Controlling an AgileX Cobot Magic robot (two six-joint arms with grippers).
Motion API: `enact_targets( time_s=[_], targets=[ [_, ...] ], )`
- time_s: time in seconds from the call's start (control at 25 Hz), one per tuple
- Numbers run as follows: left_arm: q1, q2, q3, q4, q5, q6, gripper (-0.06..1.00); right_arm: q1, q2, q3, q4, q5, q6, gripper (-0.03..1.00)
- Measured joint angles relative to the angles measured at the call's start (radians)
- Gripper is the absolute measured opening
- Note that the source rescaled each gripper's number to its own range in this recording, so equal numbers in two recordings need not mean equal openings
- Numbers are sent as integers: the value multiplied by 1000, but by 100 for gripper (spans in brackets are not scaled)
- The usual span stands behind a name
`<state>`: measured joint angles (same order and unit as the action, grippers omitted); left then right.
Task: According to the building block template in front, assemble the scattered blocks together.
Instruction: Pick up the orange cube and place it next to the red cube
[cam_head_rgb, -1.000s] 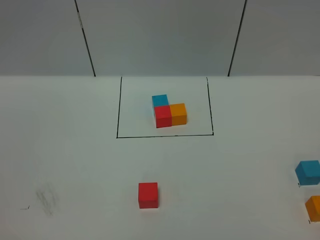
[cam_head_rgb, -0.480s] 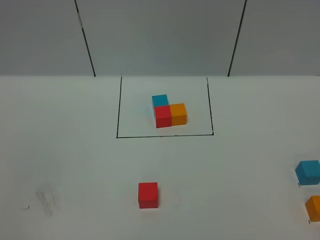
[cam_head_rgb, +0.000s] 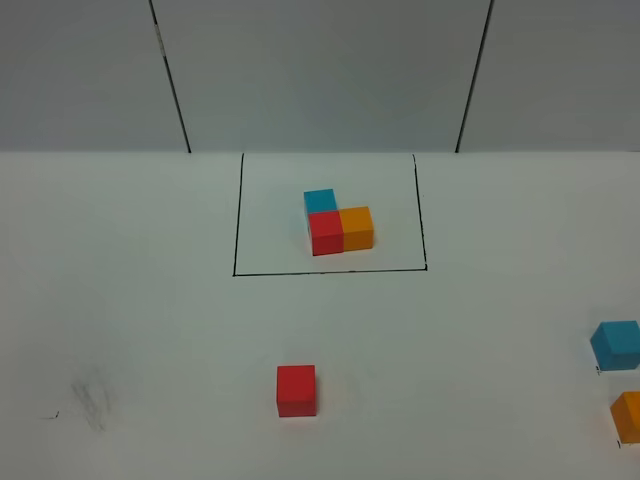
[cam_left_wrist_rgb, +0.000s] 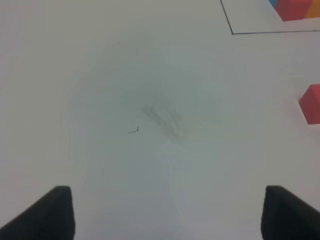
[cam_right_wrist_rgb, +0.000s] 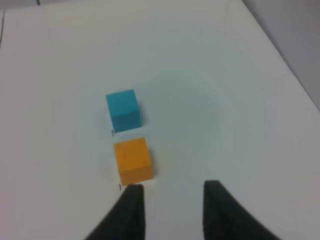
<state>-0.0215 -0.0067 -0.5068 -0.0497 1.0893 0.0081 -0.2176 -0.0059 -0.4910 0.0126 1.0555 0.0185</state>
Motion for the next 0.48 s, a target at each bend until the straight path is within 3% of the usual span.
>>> enact_targets(
  time_s=[0.48],
  targets=[
    [0,0,1,6,-2,-13,94,0,0,0,0,0,0,0]
  ],
)
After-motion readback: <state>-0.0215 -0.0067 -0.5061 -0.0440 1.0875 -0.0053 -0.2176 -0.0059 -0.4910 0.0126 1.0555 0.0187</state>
